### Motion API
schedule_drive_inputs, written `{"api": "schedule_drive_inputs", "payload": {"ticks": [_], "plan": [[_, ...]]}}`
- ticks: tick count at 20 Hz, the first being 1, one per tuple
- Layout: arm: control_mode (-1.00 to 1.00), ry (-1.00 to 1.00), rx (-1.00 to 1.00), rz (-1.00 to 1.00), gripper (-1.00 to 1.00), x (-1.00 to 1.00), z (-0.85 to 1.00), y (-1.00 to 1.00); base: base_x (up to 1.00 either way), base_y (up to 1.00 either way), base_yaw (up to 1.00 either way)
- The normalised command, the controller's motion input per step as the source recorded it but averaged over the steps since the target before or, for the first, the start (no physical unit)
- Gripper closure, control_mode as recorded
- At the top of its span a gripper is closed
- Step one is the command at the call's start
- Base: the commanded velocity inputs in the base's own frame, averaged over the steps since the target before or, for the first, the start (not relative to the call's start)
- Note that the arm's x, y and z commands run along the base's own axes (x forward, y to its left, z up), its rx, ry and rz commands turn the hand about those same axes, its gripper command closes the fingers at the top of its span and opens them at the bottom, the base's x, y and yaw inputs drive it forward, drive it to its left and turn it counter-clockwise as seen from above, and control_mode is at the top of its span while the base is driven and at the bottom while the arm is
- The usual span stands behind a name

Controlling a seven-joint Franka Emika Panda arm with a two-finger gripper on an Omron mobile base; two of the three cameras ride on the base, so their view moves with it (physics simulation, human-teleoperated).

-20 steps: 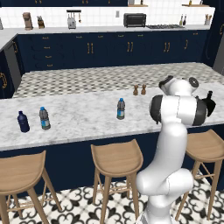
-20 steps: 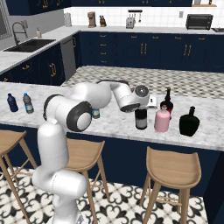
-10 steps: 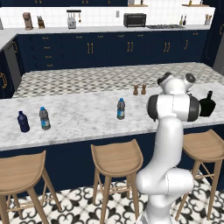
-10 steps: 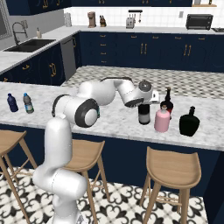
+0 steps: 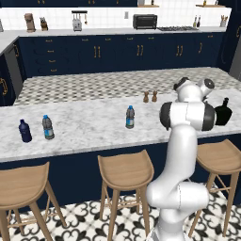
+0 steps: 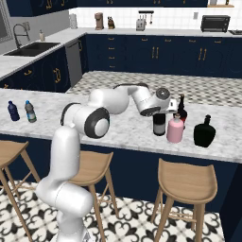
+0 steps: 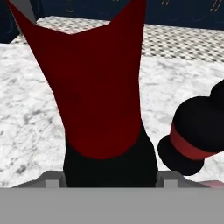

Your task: Move the plastic bottles in the middle to the plastics group, and the glass bottles in the middle to the glass group.

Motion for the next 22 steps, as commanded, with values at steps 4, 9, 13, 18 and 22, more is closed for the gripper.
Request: {"api": "schedule_drive_inputs", "payload": {"ticks": [4,9,13,18,22], "plan": [[-1.0,0.0,0.0,0.0,1.0,0.0,-0.44,0.01,0.0,0.0,0.0],[-1.0,0.0,0.0,0.0,1.0,0.0,-0.19,0.02,0.0,0.0,0.0],[-1.0,0.0,0.0,0.0,-1.0,0.0,0.0,0.0,0.0,0.0,0.0],[-1.0,0.0,0.0,0.0,-1.0,0.0,0.0,0.0,0.0,0.0,0.0],[-1.0,0.0,0.0,0.0,-1.0,0.0,0.0,-0.01,0.0,0.0,0.0]]}}
